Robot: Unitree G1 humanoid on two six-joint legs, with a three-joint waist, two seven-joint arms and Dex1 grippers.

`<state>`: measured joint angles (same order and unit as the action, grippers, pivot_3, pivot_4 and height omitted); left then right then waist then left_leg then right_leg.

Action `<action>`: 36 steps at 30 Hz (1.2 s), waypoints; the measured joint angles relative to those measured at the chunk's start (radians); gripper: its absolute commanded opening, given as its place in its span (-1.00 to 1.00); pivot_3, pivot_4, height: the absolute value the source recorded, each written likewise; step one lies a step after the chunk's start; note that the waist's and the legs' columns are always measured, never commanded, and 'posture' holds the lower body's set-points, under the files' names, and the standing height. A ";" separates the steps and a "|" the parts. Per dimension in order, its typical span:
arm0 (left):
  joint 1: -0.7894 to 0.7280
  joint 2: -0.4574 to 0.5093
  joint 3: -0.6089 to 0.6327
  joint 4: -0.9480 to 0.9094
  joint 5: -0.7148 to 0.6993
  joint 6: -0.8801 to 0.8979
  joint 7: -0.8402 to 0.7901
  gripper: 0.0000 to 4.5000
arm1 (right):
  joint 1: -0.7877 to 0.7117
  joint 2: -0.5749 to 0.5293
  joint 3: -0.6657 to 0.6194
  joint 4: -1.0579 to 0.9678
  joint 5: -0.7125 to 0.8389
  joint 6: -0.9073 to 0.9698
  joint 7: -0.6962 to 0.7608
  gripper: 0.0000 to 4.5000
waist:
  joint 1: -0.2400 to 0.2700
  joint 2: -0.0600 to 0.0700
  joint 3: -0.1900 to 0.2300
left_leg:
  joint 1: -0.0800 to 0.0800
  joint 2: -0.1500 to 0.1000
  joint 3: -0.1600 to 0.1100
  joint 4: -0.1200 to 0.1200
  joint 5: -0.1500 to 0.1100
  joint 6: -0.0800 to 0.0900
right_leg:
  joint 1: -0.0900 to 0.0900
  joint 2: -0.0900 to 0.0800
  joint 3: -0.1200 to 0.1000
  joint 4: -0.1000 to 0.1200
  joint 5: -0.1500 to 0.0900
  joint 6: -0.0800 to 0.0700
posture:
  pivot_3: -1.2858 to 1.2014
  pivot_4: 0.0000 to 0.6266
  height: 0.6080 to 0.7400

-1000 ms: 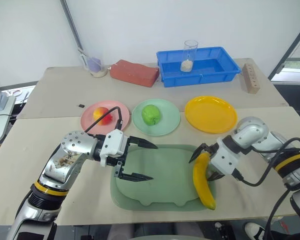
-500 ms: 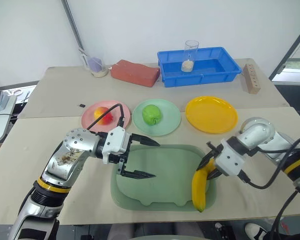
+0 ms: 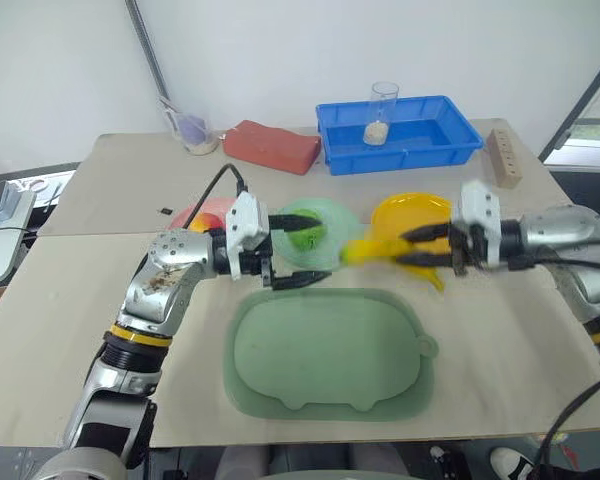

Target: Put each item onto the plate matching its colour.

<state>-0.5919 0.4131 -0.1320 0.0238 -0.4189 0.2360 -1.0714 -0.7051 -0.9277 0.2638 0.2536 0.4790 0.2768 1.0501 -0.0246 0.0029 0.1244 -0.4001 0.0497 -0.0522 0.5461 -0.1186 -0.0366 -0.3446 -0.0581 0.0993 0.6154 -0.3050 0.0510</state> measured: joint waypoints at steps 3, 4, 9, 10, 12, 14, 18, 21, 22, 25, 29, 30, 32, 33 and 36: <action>-0.036 -0.046 0.007 0.031 0.005 0.025 0.065 1.00 | -0.136 0.091 -0.008 0.172 -0.085 0.148 -0.132 -0.43 | 0.000 0.001 0.000 | -0.004 0.000 -0.001 -0.001 0.000 0.000 | -0.006 0.001 0.000 0.002 0.003 0.006 | 0.03 -0.52 1.00; -0.041 -0.053 0.007 0.034 0.008 0.029 0.076 1.00 | -0.171 0.111 -0.010 0.217 -0.105 0.176 -0.153 -0.43 | 0.000 0.001 -0.001 | -0.005 0.000 -0.001 -0.001 0.000 0.000 | -0.007 0.002 0.000 0.003 0.003 0.006 | 0.03 -0.52 1.00; -0.038 -0.076 -0.010 0.047 0.047 0.030 0.120 1.00 | -0.347 0.219 -0.016 0.506 -0.221 0.296 -0.239 -0.43 | -0.002 0.003 -0.002 | -0.003 0.000 -0.003 -0.002 0.001 0.001 | -0.008 0.003 0.000 0.010 0.000 0.007 | 0.03 -0.52 1.00; -0.031 -0.078 -0.014 0.047 0.058 0.031 0.126 1.00 | -0.370 0.238 -0.015 0.572 -0.251 0.305 -0.247 -0.43 | -0.001 0.004 -0.002 | -0.003 0.000 -0.003 -0.002 0.001 0.001 | -0.007 0.003 0.000 0.010 0.000 0.007 | 0.03 -0.52 1.00; -0.022 -0.078 -0.018 0.045 0.064 0.035 0.137 1.00 | -0.385 0.254 -0.013 0.650 -0.293 0.306 -0.253 -0.43 | 0.001 0.005 -0.003 | -0.004 0.000 -0.003 -0.002 0.001 0.001 | -0.008 0.003 0.000 0.010 0.000 0.008 | 0.03 -0.52 1.00; -0.009 -0.073 -0.018 0.024 0.063 0.055 0.140 1.00 | -0.390 0.260 -0.011 0.718 -0.333 0.306 -0.255 -0.43 | 0.002 0.005 -0.003 | -0.004 0.000 -0.002 -0.001 0.001 0.001 | -0.007 0.003 0.000 0.010 0.000 0.008 | 0.03 -0.52 1.00; 0.016 -0.068 -0.019 -0.011 0.063 0.074 0.141 1.00 | -0.397 0.263 -0.015 0.798 -0.391 0.302 -0.252 -0.43 | -0.005 0.006 -0.004 | -0.004 0.000 -0.002 -0.001 0.001 0.001 | -0.007 0.003 0.000 0.010 -0.001 0.008 | 0.03 -0.52 1.00; 0.016 -0.068 -0.019 -0.022 0.063 0.077 0.141 1.00 | -0.417 0.272 -0.041 0.820 -0.415 0.300 -0.252 0.18 | -0.017 0.006 -0.003 | -0.003 0.000 -0.003 -0.002 0.001 0.001 | -0.007 0.003 0.000 0.011 0.000 0.008 | 0.03 -0.52 1.00; 0.016 -0.068 -0.019 -0.023 0.063 0.078 0.141 1.00 | -0.423 0.273 -0.052 0.824 -0.417 0.300 -0.248 0.33 | -0.019 0.006 -0.003 | -0.003 0.000 -0.003 -0.002 0.001 0.001 | -0.007 0.003 0.000 0.011 0.000 0.008 | 0.03 -0.52 1.00; 0.016 -0.069 -0.019 -0.024 0.063 0.079 0.140 1.00 | -0.429 0.273 -0.079 0.825 -0.424 0.300 -0.242 0.79 | -0.023 0.006 -0.003 | -0.003 0.000 -0.003 -0.002 0.001 0.001 | -0.007 0.003 0.000 0.011 0.000 0.008 | 0.03 -0.52 1.00; 0.016 -0.071 -0.020 -0.024 0.063 0.079 0.137 1.00 | -0.429 0.273 -0.092 0.823 -0.438 0.300 -0.226 0.99 | -0.024 0.006 -0.004 | -0.003 0.000 -0.003 -0.002 0.001 0.001 | -0.007 0.003 0.000 0.011 -0.001 0.008 | 0.03 -0.52 1.00; 0.016 -0.071 -0.020 -0.024 0.063 0.079 0.136 1.00 | -0.429 0.273 -0.097 0.820 -0.439 0.300 -0.221 0.99 | -0.024 0.006 -0.004 | -0.003 0.000 -0.003 -0.002 0.001 0.001 | -0.007 0.003 0.000 0.011 -0.001 0.008 | 0.03 -0.52 1.00; 0.016 -0.070 -0.020 -0.023 0.063 0.079 0.130 1.00 | -0.429 0.271 -0.108 0.806 -0.439 0.301 -0.209 0.99 | -0.024 0.006 -0.004 | -0.003 0.000 -0.003 -0.002 0.001 0.001 | -0.007 0.003 0.000 0.011 -0.001 0.008 | 0.03 -0.52 1.00; 0.015 -0.067 -0.019 -0.021 0.063 0.079 0.125 1.00 | -0.429 0.268 -0.114 0.793 -0.439 0.303 -0.199 0.99 | -0.023 0.006 -0.004 | -0.003 0.000 -0.003 -0.002 0.001 0.001 | -0.008 0.003 0.000 0.011 -0.001 0.008 | 0.03 -0.52 1.00; 0.006 -0.028 -0.016 -0.005 0.062 0.099 0.104 1.00 | -0.410 0.227 -0.122 0.675 -0.432 0.322 -0.132 0.99 | -0.023 0.008 -0.004 | -0.003 0.000 -0.003 -0.002 0.001 0.001 | -0.008 0.003 0.000 0.011 -0.001 0.008 | 0.03 -0.52 1.00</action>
<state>-0.5862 0.3853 -0.1481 0.0186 -0.3567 0.3354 -0.9673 -1.1149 -0.7010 0.1413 0.9289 0.0473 0.5990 0.9179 -0.0477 0.0108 0.1201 -0.4035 0.0495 -0.0552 0.5440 -0.1178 -0.0354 -0.3527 -0.0547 0.0994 0.6266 -0.3056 0.0592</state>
